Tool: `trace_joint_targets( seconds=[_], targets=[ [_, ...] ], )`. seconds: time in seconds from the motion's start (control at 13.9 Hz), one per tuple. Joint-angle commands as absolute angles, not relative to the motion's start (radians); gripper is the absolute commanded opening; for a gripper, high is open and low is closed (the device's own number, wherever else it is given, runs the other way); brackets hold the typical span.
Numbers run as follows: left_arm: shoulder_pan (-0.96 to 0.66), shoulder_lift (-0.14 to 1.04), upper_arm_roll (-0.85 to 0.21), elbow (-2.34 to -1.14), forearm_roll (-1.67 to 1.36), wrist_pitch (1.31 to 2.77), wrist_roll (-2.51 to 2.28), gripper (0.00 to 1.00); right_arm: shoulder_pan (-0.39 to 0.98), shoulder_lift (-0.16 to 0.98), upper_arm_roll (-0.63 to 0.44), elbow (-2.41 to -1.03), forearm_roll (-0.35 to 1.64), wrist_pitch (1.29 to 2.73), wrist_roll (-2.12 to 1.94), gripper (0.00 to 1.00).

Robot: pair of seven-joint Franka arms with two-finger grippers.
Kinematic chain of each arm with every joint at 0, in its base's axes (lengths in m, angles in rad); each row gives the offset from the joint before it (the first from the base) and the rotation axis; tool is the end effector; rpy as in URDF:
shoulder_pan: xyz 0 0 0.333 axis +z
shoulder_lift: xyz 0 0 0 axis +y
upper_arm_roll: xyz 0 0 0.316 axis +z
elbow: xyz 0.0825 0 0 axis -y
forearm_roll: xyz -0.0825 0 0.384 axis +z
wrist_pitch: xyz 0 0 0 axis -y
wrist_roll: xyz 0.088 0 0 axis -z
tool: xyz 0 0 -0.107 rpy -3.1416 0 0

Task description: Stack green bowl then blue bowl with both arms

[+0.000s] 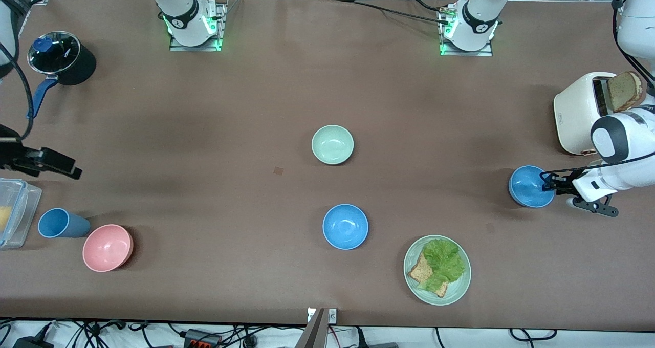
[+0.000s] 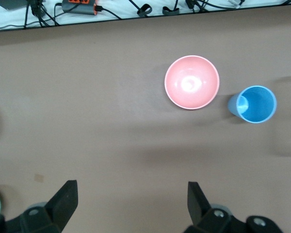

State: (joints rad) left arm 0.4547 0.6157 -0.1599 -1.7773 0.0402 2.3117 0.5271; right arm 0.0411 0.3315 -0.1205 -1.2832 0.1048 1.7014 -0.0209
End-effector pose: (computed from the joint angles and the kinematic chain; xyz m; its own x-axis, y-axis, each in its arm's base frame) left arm 0.6210 0.1971 0.2087 0.9717 -0.2341 -0.0304 -0.2305 -0.9687 0.0923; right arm 0.6642 -0.0291 0.5730 0.9940 -0.0619 0.0899 -0.0563 -0.9964 -0.0637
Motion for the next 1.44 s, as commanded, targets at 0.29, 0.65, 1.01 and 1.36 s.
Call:
trace_joint_targets(
  seconds=[0.29, 0.65, 1.01, 1.36],
  targets=[
    [0.451, 0.635, -0.169, -1.755, 0.045, 2.301, 0.512, 0.14, -0.018, 0.247, -0.049, -1.374, 0.052, 1.689, -0.035, 1.0],
    [0.449, 0.631, -0.179, -1.755, 0.044, 2.293, 0.494, 0.01, -0.021, 0.125, -0.051, -1.563, 0.04, 1.707, -0.034, 1.0],
    [0.448, 0.543, -0.264, -1.752, 0.041, 2.122, 0.485, 0.01, -0.012, 0.008, -0.043, -1.736, -0.003, 1.793, -0.038, 1.0],
    [0.449, 0.431, -0.443, -1.752, 0.037, 1.932, 0.26, 0.01, -0.014, 0.006, -0.041, -1.724, -0.002, 1.747, -0.038, 1.0]
  ],
)
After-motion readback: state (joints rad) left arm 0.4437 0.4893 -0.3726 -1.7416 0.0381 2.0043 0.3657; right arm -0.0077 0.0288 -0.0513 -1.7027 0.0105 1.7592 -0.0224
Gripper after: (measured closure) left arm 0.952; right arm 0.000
